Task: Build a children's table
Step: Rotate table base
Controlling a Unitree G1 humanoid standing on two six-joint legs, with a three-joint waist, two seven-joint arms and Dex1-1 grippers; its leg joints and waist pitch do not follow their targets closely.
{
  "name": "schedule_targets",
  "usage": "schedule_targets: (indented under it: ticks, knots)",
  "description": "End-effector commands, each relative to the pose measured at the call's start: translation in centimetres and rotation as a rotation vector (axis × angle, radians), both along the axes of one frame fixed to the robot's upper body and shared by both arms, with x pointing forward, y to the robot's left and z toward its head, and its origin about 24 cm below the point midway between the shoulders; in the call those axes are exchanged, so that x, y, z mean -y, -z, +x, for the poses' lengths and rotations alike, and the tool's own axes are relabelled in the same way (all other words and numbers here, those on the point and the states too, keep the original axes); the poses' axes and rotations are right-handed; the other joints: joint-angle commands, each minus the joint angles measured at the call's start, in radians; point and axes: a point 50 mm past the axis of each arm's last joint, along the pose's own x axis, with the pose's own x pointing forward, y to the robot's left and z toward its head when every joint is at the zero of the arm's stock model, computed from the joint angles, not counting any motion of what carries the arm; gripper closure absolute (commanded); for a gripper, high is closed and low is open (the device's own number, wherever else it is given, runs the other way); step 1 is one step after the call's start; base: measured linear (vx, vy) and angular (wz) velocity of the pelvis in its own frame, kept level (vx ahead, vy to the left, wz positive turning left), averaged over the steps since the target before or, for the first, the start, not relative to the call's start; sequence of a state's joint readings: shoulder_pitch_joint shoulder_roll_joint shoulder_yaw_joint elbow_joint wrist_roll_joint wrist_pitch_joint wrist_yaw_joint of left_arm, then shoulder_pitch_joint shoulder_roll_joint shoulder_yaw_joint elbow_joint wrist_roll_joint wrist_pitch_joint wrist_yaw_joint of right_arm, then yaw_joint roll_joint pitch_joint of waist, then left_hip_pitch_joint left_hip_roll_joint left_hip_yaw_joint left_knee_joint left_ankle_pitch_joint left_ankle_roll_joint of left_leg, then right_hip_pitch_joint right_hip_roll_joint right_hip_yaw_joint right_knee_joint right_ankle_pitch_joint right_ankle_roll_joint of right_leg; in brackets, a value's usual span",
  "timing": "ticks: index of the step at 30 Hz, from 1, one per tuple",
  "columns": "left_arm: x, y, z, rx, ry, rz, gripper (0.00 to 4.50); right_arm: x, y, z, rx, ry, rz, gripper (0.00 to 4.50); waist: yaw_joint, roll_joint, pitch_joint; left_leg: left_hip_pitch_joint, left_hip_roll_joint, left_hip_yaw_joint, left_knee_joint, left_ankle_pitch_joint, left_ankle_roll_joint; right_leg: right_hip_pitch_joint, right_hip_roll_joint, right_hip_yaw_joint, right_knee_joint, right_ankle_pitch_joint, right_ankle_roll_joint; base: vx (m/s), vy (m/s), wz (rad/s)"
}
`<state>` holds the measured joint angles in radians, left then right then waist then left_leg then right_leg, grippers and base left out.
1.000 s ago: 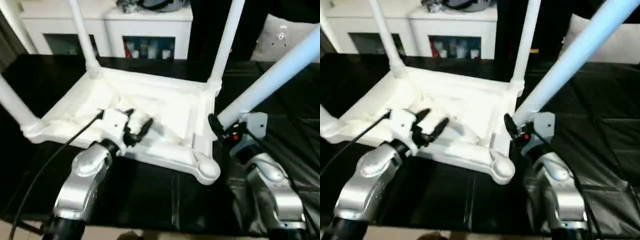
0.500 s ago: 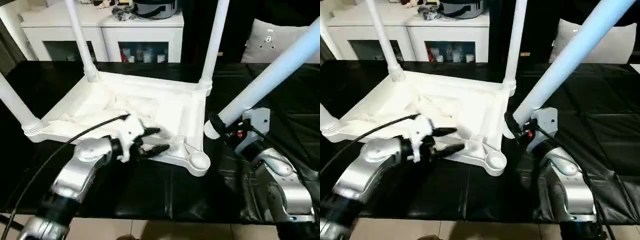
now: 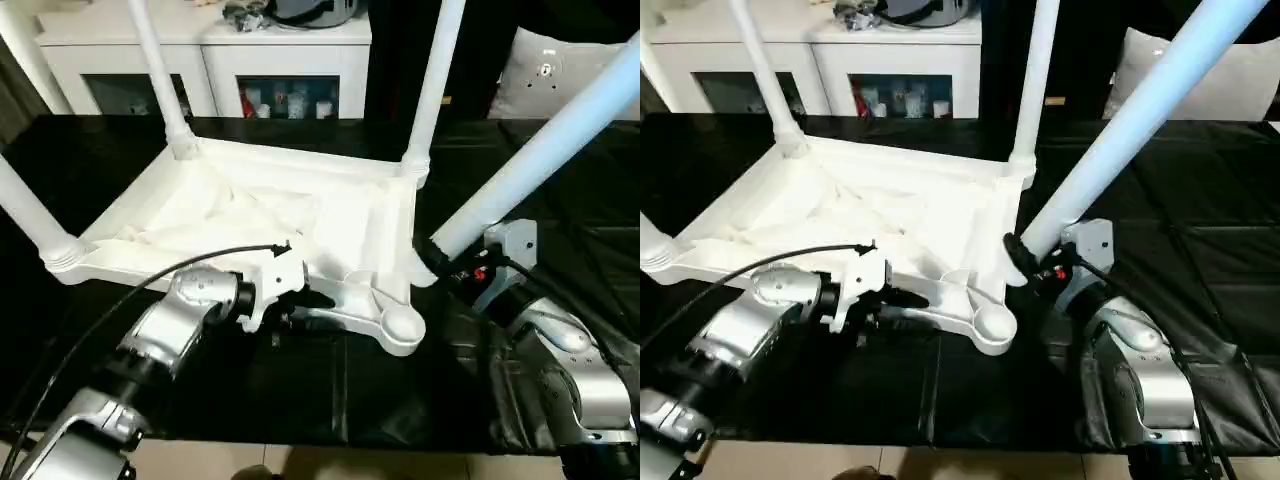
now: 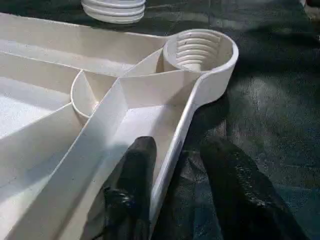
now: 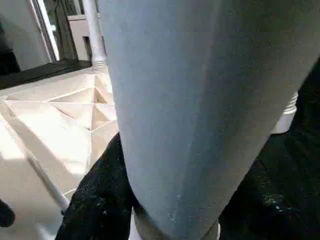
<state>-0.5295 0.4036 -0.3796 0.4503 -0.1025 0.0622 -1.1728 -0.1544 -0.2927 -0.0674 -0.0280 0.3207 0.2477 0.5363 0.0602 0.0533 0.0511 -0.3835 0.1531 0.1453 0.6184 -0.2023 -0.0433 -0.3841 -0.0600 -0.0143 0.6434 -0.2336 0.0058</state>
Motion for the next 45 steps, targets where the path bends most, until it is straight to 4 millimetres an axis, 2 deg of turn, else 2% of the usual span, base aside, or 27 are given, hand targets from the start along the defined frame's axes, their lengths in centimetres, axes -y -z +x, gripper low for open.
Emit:
schedule_targets:
  ticks: [1, 3, 5, 9, 11, 14, 15, 19, 21, 24, 26, 27, 28, 29, 30, 33, 34, 35, 36, 37, 38, 39, 40, 41, 42, 43, 45]
  knots:
    - [0.2, 0.0, 0.3, 0.006, 0.028, 0.027, 3.14, -0.2, -0.6, -0.2, 0.028, -0.022, 0.004, 2.63, 0.002, -0.003, -0.059, 0.015, 0.060, -0.012, -0.083, -0.170, 0.023, 0.046, -0.076, 0.036, -0.082, -0.033, -0.262, 0.000, 0.000, 0.00]
    - [0.4, 0.1, 0.7, 0.008, 0.037, 0.041, 3.20, -0.3, -0.6, -0.3, 0.037, -0.031, 0.005, 2.63, 0.003, -0.002, -0.060, 0.016, 0.059, -0.012, -0.083, -0.169, 0.022, 0.046, -0.076, 0.037, -0.082, -0.033, -0.259, 0.000, 0.000, 0.00]
    - [0.5, 0.3, 1.0, 0.006, 0.049, 0.054, 3.52, -0.4, -0.7, -0.4, 0.041, -0.045, 0.007, 2.63, 0.005, -0.004, -0.063, 0.012, 0.059, -0.012, -0.081, -0.144, 0.026, 0.050, -0.078, 0.037, -0.079, 0.005, -0.259, 0.000, 0.000, 0.00]
    - [0.6, 0.6, 1.3, 0.006, 0.082, 0.095, 3.75, -0.6, -0.8, -0.4, 0.042, -0.059, 0.007, 2.63, 0.006, -0.003, -0.066, 0.011, 0.060, -0.013, -0.078, -0.113, 0.040, 0.052, -0.079, 0.035, -0.074, 0.068, -0.266, 0.000, 0.000, 0.00]
    - [0.7, 0.7, 1.4, 0.007, 0.099, 0.115, 3.92, -0.6, -0.8, -0.4, 0.041, -0.061, 0.004, 2.63, 0.006, -0.003, -0.064, 0.012, 0.061, -0.013, -0.079, -0.125, 0.043, 0.051, -0.081, 0.035, -0.076, 0.057, -0.272, 0.000, 0.000, 0.00]
    - [0.7, 1.0, 1.5, 0.011, 0.152, 0.172, 4.07, -0.5, -0.8, -0.4, 0.045, -0.065, -0.002, 2.63, 0.006, 0.003, -0.062, 0.014, 0.063, -0.014, -0.082, -0.152, 0.035, 0.051, -0.081, 0.036, -0.079, 0.021, -0.273, 0.000, 0.000, 0.00]
    - [0.7, 1.1, 1.5, 0.012, 0.164, 0.186, 4.15, -0.5, -0.9, -0.4, 0.046, -0.066, -0.005, 2.63, 0.004, 0.000, -0.061, 0.015, 0.062, -0.012, -0.082, -0.155, 0.033, 0.050, -0.080, 0.036, -0.081, 0.018, -0.273, 0.000, 0.000, 0.00]
    - [0.4, 1.7, 1.4, 0.010, 0.224, 0.256, 4.34, -0.5, -1.0, -0.3, 0.049, -0.072, -0.011, 2.63, 0.005, 0.001, -0.063, 0.014, 0.064, -0.015, -0.083, -0.152, 0.031, 0.053, -0.083, 0.036, -0.079, 0.033, -0.276, 0.000, 0.000, 0.00]
    - [0.3, 1.7, 1.3, -0.005, 0.226, 0.256, 4.42, -0.5, -1.0, -0.2, 0.050, -0.077, -0.013, 2.63, 0.004, 0.002, -0.064, 0.013, 0.064, -0.014, -0.082, -0.142, 0.035, 0.054, -0.084, 0.036, -0.077, 0.057, -0.282, 0.000, 0.000, 0.00]
    - [-0.2, 1.8, 1.6, -0.119, 0.104, 0.210, 4.50, -0.7, -1.2, 0.0, 0.048, -0.097, -0.011, 2.63, 0.002, 0.001, -0.064, 0.014, 0.063, -0.013, -0.080, -0.132, 0.044, 0.054, -0.084, 0.035, -0.074, 0.073, -0.296, 0.000, 0.000, 0.00]
    - [-0.3, 1.8, 1.7, -0.126, 0.070, 0.188, 4.50, -0.8, -1.3, 0.0, 0.050, -0.098, -0.006, 2.63, 0.000, 0.002, -0.063, 0.012, 0.063, -0.012, -0.080, -0.133, 0.050, 0.054, -0.084, 0.034, -0.075, 0.060, -0.302, 0.000, 0.000, 0.00]
    - [-0.4, 1.9, 1.8, -0.113, 0.025, 0.177, 4.50, -0.9, -1.5, 0.1, 0.053, -0.103, 0.004, 2.63, -0.002, 0.001, -0.062, 0.012, 0.063, -0.012, -0.081, -0.142, 0.053, 0.054, -0.083, 0.034, -0.079, 0.044, -0.303, 0.000, 0.000, 0.00]
    - [-0.8, 2.2, 2.4, -0.072, -0.110, 0.179, 4.50, -1.1, -1.6, 0.3, 0.057, -0.103, 0.009, 2.63, -0.003, 0.001, -0.062, 0.011, 0.063, -0.012, -0.081, -0.149, 0.054, 0.055, -0.084, 0.035, -0.081, 0.025, -0.302, 0.000, 0.000, 0.00]
    - [-1.1, 2.5, 2.6, -0.068, -0.187, 0.191, 4.50, -1.1, -1.6, 0.4, 0.058, -0.098, 0.006, 2.63, -0.007, -0.006, -0.059, 0.011, 0.063, -0.012, -0.082, -0.165, 0.053, 0.054, -0.083, 0.033, -0.084, 0.001, -0.301, 0.000, 0.000, 0.00]
    - [-1.2, 2.6, 2.6, -0.067, -0.206, 0.191, 4.50, -1.1, -1.6, 0.5, 0.054, -0.094, 0.005, 2.63, -0.007, -0.003, -0.059, 0.012, 0.063, -0.012, -0.082, -0.174, 0.051, 0.053, -0.083, 0.033, -0.084, -0.025, -0.299, 0.000, 0.000, 0.00]
    - [-1.8, 3.6, 1.7, -0.115, -0.317, 0.190, 4.50, -1.2, -1.4, 0.8, 0.025, -0.081, 0.018, 2.63, -0.024, -0.009, -0.050, -0.007, 0.058, -0.017, -0.093, -0.178, 0.036, 0.063, -0.082, 0.028, -0.091, -0.151, -0.254, 0.000, 0.000, 0.00]
    - [-2.0, 3.9, 1.3, -0.133, -0.346, 0.197, 4.50, -1.3, -1.3, 0.9, 0.012, -0.078, 0.021, 2.63, -0.029, -0.010, -0.053, 0.005, 0.062, -0.014, -0.091, -0.192, 0.033, 0.053, -0.084, 0.031, -0.096, -0.187, -0.247, 0.000, 0.000, 0.00]
    - [-2.1, 4.2, 0.9, -0.151, -0.374, 0.206, 4.50, -1.3, -1.3, 1.1, 0.001, -0.077, 0.024, 2.63, -0.035, -0.017, -0.052, 0.006, 0.060, -0.011, -0.090, -0.201, 0.035, 0.049, -0.080, 0.033, -0.103, -0.217, -0.243, 0.000, 0.000, 0.00]
    - [-2.1, 4.3, 0.7, -0.157, -0.380, 0.209, 4.50, -1.4, -1.4, 1.2, 0.002, -0.080, 0.025, 2.63, -0.035, -0.014, -0.052, 0.007, 0.060, -0.012, -0.090, -0.203, 0.035, 0.048, -0.081, 0.034, -0.101, -0.226, -0.244, 0.000, 0.000, 0.00]
    - [-2.0, 4.4, 0.3, -0.160, -0.383, 0.206, 4.50, -1.5, -1.5, 1.3, 0.005, -0.086, 0.024, 2.63, -0.037, -0.020, -0.048, 0.006, 0.056, -0.010, -0.090, -0.206, 0.038, 0.046, -0.079, 0.035, -0.108, -0.267, -0.230, 0.000, 0.000, 0.00]
    - [-1.7, 4.4, -0.2, -0.158, -0.381, 0.192, 4.50, -1.6, -1.6, 1.6, 0.006, -0.099, 0.019, 2.63, -0.038, -0.019, -0.048, 0.009, 0.058, -0.009, -0.090, -0.210, 0.036, 0.042, -0.080, 0.036, -0.110, -0.298, -0.219, 0.000, 0.000, 0.00]
    - [-1.3, 4.1, -0.5, -0.127, -0.352, 0.165, 4.50, -1.7, -1.7, 1.8, 0.005, -0.105, 0.011, 2.63, -0.040, -0.022, -0.049, 0.006, 0.058, -0.010, -0.092, -0.204, 0.037, 0.043, -0.081, 0.036, -0.111, -0.316, -0.211, 0.000, 0.000, 0.00]
    - [-1.3, 4.1, -0.5, -0.127, -0.352, 0.165, 4.50, -1.7, -1.7, 1.8, 0.005, -0.105, 0.011, 2.63, -0.040, -0.020, -0.049, 0.006, 0.059, -0.011, -0.093, -0.201, 0.037, 0.042, -0.080, 0.036, -0.111, -0.319, -0.208, 0.000, 0.000, 0.00]
    - [-0.6, 3.5, -0.9, -0.086, -0.286, 0.110, 4.50, -1.9, -1.7, 2.1, 0.003, -0.123, -0.004, 2.63, -0.038, -0.020, -0.048, 0.010, 0.058, -0.008, -0.091, -0.205, 0.039, 0.035, -0.078, 0.037, -0.115, -0.325, -0.201, 0.000, 0.000, 0.00]
    - [-0.4, 3.3, -1.0, -0.073, -0.256, 0.099, 4.50, -1.9, -1.7, 2.2, 0.001, -0.131, -0.012, 2.63, -0.036, -0.018, -0.052, 0.008, 0.060, -0.009, -0.094, -0.191, 0.040, 0.039, -0.078, 0.037, -0.112, -0.300, -0.200, 0.000, 0.000, 0.00]
    - [-0.2, 3.2, -1.2, -0.062, -0.233, 0.092, 4.50, -2.0, -1.7, 2.3, -0.009, -0.147, -0.016, 2.63, -0.034, -0.016, -0.053, 0.011, 0.060, -0.005, -0.092, -0.182, 0.042, 0.036, -0.075, 0.038, -0.112, -0.273, -0.203, 0.000, 0.000, 0.00]
    - [0.0, 3.0, -1.3, -0.031, -0.204, 0.100, 4.50, -2.3, -1.8, 2.4, -0.020, -0.192, -0.020, 2.63, -0.031, -0.016, -0.060, 0.007, 0.062, -0.006, -0.090, -0.120, 0.058, 0.045, -0.073, 0.035, -0.098, -0.125, -0.227, 0.000, 0.000, 0.00]
